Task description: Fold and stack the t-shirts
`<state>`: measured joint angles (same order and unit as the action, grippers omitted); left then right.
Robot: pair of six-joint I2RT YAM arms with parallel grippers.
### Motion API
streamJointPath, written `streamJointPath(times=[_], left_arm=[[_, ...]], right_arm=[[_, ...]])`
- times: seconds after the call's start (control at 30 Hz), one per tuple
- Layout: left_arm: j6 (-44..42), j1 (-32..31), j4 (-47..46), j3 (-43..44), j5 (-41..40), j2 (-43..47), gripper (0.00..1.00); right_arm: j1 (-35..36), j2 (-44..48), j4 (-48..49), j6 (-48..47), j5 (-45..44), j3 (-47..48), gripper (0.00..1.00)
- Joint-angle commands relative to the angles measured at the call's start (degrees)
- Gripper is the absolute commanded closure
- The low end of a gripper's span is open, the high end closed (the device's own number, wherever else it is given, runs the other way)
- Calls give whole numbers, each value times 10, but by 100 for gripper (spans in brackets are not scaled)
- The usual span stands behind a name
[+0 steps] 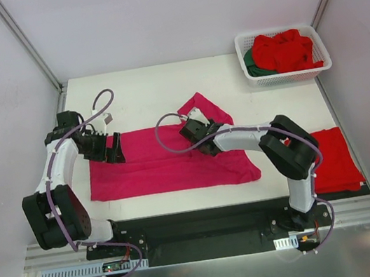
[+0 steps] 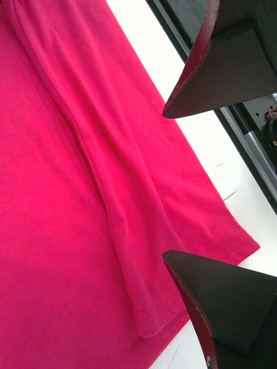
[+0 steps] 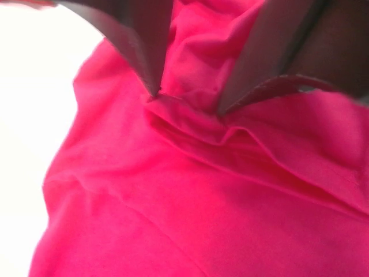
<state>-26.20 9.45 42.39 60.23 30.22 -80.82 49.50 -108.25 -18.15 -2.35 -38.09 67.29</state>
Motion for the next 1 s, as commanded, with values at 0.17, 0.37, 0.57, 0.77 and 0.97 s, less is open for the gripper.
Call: streamJointPath(times=[0.17,0.37,0.57,0.77,0.97], left_arm=[[-8,1,6,-13,12,30,1],[-5,1,6,-12,17,25,1],[-3,1,6,-8,20,21,1],[-1,1,6,-12,22,20,1],[-2,0,6,-17,27,18,1]], right_arm=[[-14,-12,16,8,-12,26,80],[-14,2,7,13,-34,28,99],[-14,21,10,19,-35,21,99],[-10,40,7,20,-42,22,99],[-1,63,5,16,-57,29,99]])
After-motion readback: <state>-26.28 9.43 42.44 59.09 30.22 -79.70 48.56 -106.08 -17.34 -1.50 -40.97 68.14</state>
